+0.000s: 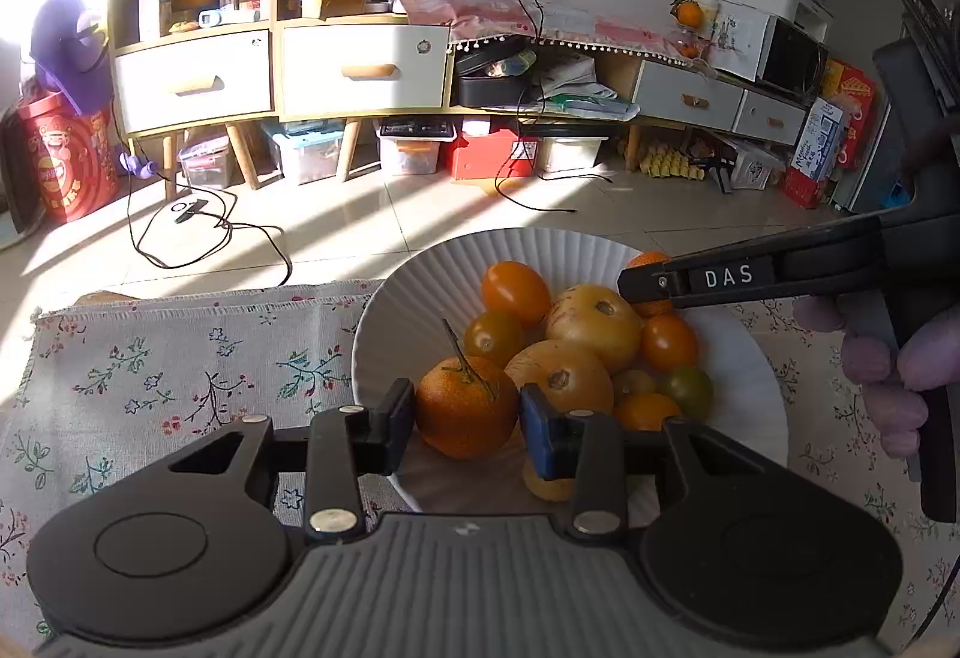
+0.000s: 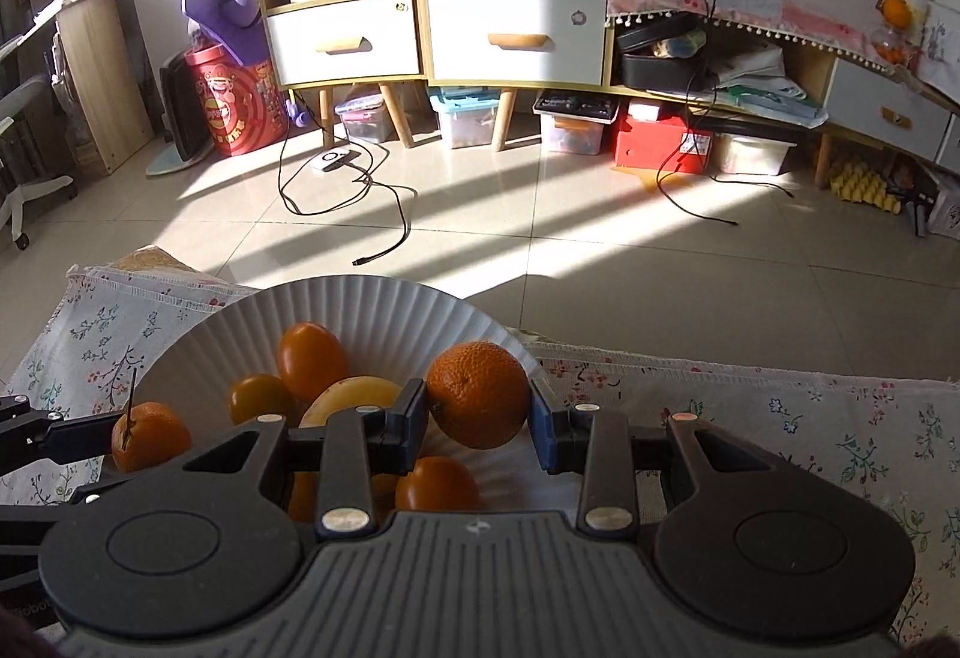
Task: Organize fruits
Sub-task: 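Carry both tangerines into the white bowl and open both tools, then withdraw both open tools from the bowl toward the two brown fruits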
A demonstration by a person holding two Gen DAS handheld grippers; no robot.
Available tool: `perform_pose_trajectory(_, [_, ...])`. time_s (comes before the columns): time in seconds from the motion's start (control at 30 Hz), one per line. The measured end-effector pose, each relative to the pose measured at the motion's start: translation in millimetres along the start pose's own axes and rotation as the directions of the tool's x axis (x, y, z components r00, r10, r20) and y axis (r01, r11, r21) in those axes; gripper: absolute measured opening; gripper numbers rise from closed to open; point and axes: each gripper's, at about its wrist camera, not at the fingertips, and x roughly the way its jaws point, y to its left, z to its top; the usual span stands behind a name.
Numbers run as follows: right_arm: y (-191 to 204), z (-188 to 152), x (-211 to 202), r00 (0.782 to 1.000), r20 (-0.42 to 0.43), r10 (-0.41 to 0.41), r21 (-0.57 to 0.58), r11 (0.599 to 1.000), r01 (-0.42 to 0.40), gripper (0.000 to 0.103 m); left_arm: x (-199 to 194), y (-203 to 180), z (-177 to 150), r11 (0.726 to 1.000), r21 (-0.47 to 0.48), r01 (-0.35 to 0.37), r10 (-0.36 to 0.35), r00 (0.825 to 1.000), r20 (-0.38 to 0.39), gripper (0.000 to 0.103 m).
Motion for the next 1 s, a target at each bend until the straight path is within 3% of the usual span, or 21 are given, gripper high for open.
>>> perform_pose_trajectory(0.23, [1.1,3.7,-4.5,1.0,0.01,0.01,-0.001,1.0,-0.01,0.033,-3.5,-0.8,3.9,1.0,0.0,0.006,-0.006,1.0,0.016,0.035])
perform_pose_trajectory(0.37, [2.5,4.0,-12.3,1.0,0.026,0.015,-0.002,1.0,-0.014,0.044,-7.3,-2.8,3.8,1.0,0.005,0.004,-0.004,1.0,0.02,0.041])
perform_pose_trajectory(0.6, [5.2,2.6,-27.9,0.999,0.041,0.008,-0.029,1.0,-0.007,0.063,-20.7,-5.3,4.1,1.0,0.02,-0.017,0.017,1.0,0.019,0.062])
perform_pose_trajectory(0.7, [5.9,-0.2,-33.4,0.999,0.041,0.001,-0.04,0.999,0.001,0.066,-27.8,-7.0,3.6,0.999,0.027,-0.021,0.02,1.0,0.016,0.066])
perform_pose_trajectory(0.8, [5.6,-2.7,-40.1,0.999,0.042,0.001,-0.03,1.0,0.001,0.071,-34.9,-9.3,2.8,0.999,0.035,-0.016,0.016,1.0,0.005,0.077])
perform_pose_trajectory(1.0, [7.9,-11.3,-55.5,0.999,0.042,0.005,-0.027,1.0,-0.004,0.077,-48.6,-13.9,-4.5,0.998,0.057,-0.013,0.013,1.0,-0.001,0.083])
